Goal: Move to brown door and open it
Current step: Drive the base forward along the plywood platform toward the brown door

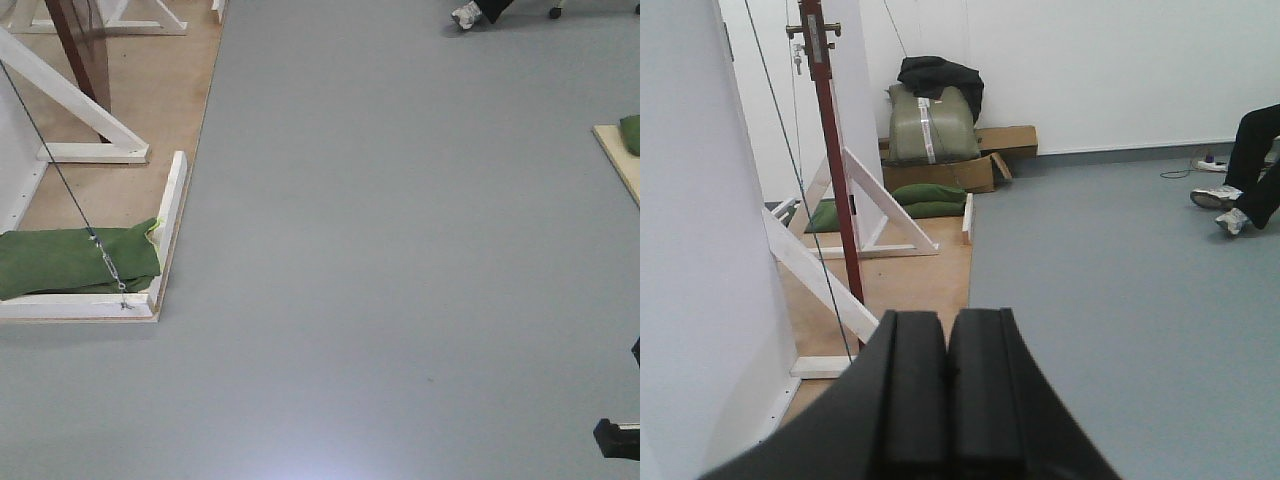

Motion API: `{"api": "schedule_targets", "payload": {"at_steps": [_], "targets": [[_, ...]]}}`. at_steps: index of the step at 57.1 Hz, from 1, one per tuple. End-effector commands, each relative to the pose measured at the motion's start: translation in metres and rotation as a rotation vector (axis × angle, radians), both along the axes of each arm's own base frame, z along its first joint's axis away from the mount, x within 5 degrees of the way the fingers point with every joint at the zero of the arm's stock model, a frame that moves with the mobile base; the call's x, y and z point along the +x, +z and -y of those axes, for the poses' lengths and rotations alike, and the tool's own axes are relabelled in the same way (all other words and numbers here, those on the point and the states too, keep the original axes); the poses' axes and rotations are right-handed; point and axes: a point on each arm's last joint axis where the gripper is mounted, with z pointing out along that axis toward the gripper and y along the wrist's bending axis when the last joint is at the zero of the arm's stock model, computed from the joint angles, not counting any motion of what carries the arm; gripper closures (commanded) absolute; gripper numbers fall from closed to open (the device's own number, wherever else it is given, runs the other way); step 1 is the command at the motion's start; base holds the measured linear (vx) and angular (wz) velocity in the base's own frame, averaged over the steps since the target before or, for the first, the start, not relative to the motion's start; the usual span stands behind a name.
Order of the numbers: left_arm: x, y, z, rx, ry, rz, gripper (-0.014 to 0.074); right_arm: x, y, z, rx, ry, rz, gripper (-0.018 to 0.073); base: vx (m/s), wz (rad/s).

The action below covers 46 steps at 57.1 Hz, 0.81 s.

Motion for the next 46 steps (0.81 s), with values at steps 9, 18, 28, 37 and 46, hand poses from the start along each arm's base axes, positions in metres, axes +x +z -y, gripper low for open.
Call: {"api": "schedule_targets", "payload": {"at_steps": [9, 18, 28, 37, 46], "targets": [[-0.002, 0.0134, 0.0004, -0.002, -0.003, 0.107, 0.06, 0.0006, 0.0064, 0.0004, -0.012, -0.004, 0.092, 0.0559, 0.0, 0.0], [-0.002, 0.0134, 0.0004, -0.002, -0.003, 0.107, 0.06, 0.0006, 0.0064, 0.0004, -0.012, -0.004, 0.092, 0.0559, 0.0, 0.0], [-0.002, 0.0134, 0.0004, -0.002, -0.003, 0.107, 0.06, 0.0006, 0.0064, 0.0004, -0.012, -0.004, 0.092, 0.0559, 0.0, 0.0], [-0.002, 0.0134, 0.0004, -0.002, -0.003, 0.107, 0.06, 0.0006, 0.0064, 0.0004, -0.012, -0.004, 0.092, 0.0559, 0.0, 0.0], [-0.002, 0.0134, 0.0004, -0.002, -0.003, 0.107, 0.06, 0.0006, 0.0064, 0.0004, -0.012, -0.004, 0.092, 0.0559, 0.01, -0.01]]}}
